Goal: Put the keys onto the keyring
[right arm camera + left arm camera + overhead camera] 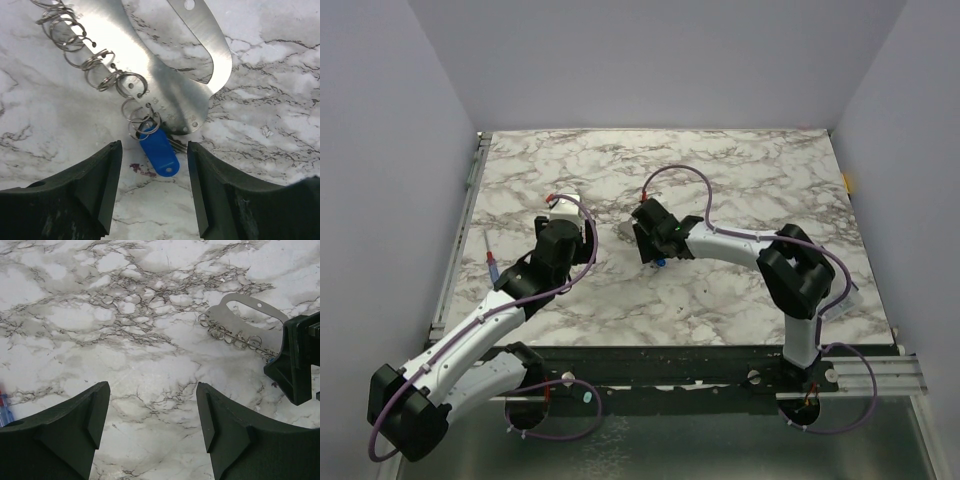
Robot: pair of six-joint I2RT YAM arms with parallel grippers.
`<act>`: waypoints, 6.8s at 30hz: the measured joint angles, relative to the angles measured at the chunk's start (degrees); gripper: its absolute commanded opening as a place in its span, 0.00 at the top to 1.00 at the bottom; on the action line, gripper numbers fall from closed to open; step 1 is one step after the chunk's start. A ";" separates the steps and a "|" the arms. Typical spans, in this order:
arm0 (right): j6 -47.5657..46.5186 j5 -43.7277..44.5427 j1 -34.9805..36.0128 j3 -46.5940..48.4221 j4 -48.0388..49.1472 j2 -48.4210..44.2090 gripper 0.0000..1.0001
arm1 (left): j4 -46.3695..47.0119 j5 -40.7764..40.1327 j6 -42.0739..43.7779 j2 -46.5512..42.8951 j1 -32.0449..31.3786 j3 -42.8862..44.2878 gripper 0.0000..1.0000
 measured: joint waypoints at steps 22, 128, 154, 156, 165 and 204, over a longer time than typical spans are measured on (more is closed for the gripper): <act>-2.47 -12.31 -3.74 -2.91 5.35 1.16 0.99 | 0.00 0.02 0.83 1.16 0.37 0.00 0.24; 1.70 -19.91 -25.00 -32.65 15.78 -37.24 0.01 | -3.87 19.89 31.01 58.25 -10.29 34.05 0.80; 0.04 -23.34 -25.27 -33.40 18.10 -41.59 0.05 | -5.99 27.23 16.87 53.83 -5.84 37.88 1.00; -0.42 -24.85 -25.27 -34.38 20.57 -44.26 0.05 | -5.68 28.04 13.07 52.02 -4.87 37.88 1.00; -6.21 -31.39 -25.27 -45.79 39.52 -55.36 0.15 | 0.31 30.23 -11.82 43.71 -2.56 36.44 1.00; -60.92 -49.46 -10.67 -45.35 67.43 -48.33 0.58 | 35.06 63.28 -80.28 22.69 6.58 9.11 1.00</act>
